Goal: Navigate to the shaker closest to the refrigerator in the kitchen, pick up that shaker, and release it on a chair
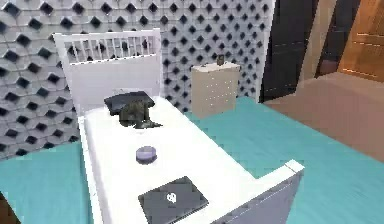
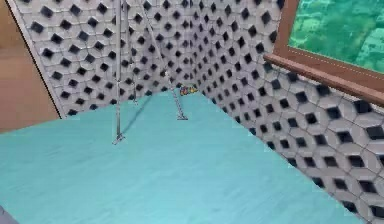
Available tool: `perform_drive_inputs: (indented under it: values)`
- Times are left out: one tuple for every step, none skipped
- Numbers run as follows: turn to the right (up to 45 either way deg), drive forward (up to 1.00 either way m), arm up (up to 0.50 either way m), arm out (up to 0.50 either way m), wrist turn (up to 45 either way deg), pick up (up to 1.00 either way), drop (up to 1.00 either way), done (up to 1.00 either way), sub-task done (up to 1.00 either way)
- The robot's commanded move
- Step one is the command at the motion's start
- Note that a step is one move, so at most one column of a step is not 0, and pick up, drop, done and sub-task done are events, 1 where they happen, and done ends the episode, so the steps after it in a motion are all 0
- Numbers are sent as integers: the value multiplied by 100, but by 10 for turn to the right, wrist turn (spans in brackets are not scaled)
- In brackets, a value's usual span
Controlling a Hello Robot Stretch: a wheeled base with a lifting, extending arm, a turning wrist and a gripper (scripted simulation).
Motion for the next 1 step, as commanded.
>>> perform_drive_inputs:
  values:
    - [450,0,0,0,0,0,0,0,0]
